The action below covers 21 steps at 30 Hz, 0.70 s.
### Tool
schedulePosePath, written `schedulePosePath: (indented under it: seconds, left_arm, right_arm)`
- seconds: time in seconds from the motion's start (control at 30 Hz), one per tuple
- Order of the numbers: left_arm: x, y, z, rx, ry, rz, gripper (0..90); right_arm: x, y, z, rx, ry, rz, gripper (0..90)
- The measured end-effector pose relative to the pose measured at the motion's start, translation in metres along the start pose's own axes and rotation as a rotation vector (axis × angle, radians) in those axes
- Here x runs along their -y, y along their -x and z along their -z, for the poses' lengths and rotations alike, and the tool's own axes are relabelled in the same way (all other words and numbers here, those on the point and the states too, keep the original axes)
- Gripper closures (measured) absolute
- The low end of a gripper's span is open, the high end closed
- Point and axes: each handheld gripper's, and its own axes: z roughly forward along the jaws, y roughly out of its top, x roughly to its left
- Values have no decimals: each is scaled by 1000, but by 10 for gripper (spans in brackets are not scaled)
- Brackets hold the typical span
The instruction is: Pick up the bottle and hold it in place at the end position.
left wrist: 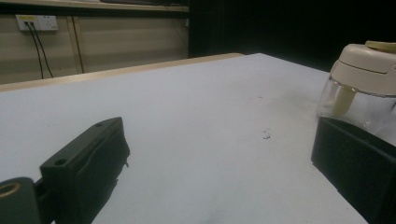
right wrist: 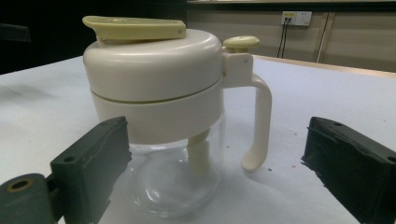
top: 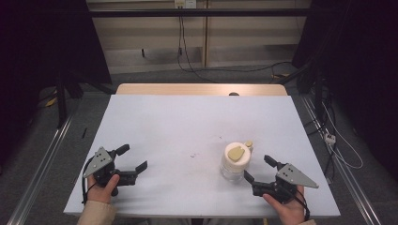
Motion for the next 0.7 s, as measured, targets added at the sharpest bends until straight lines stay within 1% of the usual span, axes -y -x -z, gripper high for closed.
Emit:
schedulePosePath:
  seconds: [0.07,0.3,0.5,0.6,0.7]
  left_arm:
    - [0,0,0,0,-3,-5,31]
    - [0,0,-2,-2,-2,-1,31]
    - [0,1,-3,1,3,1,31]
    - [0,1,-5,5,7,5,32]
    - [0,1,-5,5,0,1,32]
  right_arm:
    - [0,0,-1,-5,-3,6,70]
    - [0,-2,-4,-31,-18,9,73]
    - [-1,-5,-7,-59,-25,12,100]
    - [-1,-6,-8,-65,-29,15,106]
    - [-1,-7,-12,-87,-31,11,132]
